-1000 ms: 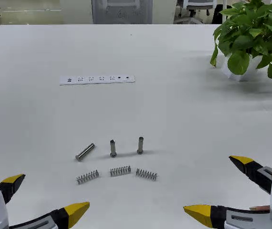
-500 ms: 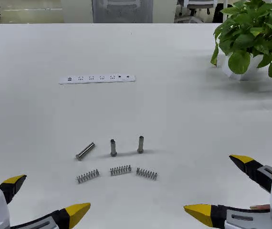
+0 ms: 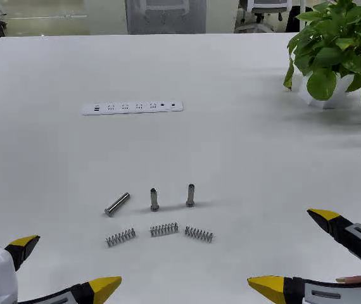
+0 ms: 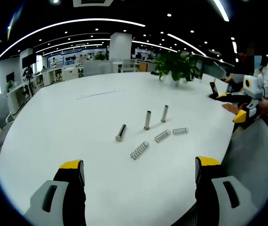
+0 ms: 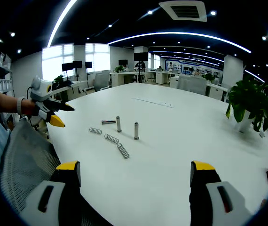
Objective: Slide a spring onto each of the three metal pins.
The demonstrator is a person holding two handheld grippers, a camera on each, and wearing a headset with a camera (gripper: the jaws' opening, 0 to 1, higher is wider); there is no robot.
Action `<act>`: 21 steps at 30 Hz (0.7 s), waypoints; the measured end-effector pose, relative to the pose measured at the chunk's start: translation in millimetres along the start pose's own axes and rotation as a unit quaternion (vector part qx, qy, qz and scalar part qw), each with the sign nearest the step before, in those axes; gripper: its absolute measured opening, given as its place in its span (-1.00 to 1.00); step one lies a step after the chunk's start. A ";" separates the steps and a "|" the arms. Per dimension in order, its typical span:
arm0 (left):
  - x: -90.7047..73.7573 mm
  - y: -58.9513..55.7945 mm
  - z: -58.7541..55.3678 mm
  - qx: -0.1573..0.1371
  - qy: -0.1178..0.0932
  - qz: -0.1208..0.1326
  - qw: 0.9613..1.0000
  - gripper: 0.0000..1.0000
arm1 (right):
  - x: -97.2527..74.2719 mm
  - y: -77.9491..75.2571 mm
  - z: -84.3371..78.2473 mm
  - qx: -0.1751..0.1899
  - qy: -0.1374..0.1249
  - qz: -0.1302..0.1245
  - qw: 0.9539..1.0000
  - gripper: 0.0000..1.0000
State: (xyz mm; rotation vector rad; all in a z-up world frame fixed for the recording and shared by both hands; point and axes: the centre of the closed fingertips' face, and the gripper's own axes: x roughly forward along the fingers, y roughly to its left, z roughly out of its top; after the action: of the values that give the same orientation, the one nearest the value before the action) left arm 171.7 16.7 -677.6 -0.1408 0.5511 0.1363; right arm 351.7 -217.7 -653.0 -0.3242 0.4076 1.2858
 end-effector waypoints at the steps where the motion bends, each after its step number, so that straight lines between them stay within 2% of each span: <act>1: 1.1 0.7 -0.2 0.004 0.003 -0.002 1.000 1.00 | 0.1 1.4 1.2 0.000 0.000 0.001 1.000 0.97; 11: 10.8 6.2 4.9 0.023 0.026 -0.020 0.999 1.00 | 4.3 7.0 0.6 0.000 0.001 0.011 1.000 0.96; 13: 14.0 10.4 5.5 0.028 0.033 -0.023 0.999 0.98 | 5.0 8.0 0.1 0.000 0.002 0.012 1.000 0.96; 17: 21.0 10.6 10.2 0.034 0.039 -0.031 0.998 0.94 | 6.0 9.7 -0.9 0.001 0.004 0.016 1.000 0.96; 19: 26.1 16.2 13.4 0.039 0.041 -0.032 0.998 0.94 | 6.4 10.0 -1.4 0.002 0.005 0.016 1.000 0.96; 21: 28.0 15.5 14.8 0.042 0.043 -0.035 0.998 0.93 | 6.8 10.2 -2.1 0.003 0.006 0.016 1.000 0.96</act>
State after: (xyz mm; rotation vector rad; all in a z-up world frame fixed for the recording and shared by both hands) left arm 200.4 37.0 -681.5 -0.0839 0.6367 0.0394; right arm 343.1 -210.3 -658.0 -0.3208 0.4289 1.3144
